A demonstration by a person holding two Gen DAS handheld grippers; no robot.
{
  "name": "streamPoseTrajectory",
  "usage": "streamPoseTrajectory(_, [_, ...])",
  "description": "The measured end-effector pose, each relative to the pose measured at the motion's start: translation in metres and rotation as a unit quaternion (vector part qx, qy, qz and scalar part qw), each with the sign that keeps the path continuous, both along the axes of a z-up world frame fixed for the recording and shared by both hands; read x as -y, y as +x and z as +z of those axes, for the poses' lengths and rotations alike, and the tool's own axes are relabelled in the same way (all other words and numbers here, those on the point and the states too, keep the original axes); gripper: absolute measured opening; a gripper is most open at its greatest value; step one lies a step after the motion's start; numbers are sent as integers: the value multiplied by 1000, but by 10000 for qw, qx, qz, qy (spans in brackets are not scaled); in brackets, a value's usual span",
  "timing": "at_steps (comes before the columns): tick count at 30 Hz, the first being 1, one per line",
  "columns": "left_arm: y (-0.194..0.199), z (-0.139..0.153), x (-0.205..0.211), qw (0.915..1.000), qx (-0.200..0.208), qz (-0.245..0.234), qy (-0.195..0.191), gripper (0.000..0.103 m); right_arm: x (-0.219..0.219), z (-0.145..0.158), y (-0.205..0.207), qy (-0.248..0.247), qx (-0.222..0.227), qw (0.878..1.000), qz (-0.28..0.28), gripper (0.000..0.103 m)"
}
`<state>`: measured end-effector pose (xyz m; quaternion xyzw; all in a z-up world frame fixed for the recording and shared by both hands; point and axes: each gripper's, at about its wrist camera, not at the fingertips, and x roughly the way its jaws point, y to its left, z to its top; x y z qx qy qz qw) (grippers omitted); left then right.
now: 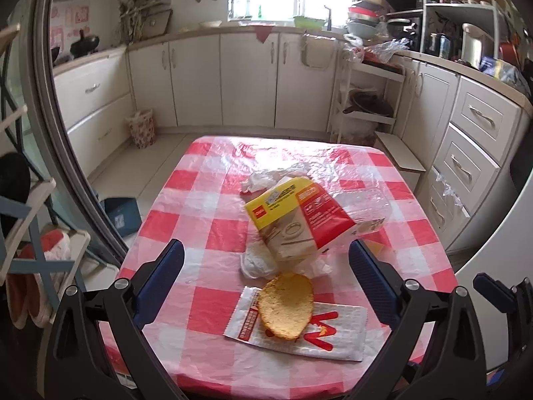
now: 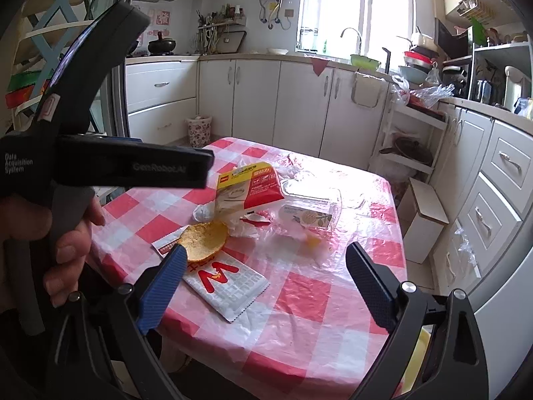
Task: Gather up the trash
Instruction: 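Move both tools back over the table, then grasp an orange peel with the left gripper while the right grasps a bread half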
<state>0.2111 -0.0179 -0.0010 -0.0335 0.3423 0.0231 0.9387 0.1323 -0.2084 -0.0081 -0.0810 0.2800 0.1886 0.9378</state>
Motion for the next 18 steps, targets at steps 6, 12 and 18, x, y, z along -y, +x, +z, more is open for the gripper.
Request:
streamPoseTrajectory(6, [12, -17, -40, 9968, -450, 351, -560, 95, -5, -13, 10, 28, -325, 9994, 91, 92])
streamPoseTrajectory(12, [22, -39, -60, 9925, -907, 407, -713, 95, -19, -29, 18, -101, -592, 9979, 240, 92])
streamPoseTrajectory(18, [30, -58, -28, 9924, -1204, -122, -238, 95, -29, -47, 26, -243, -870, 9953, 362, 92])
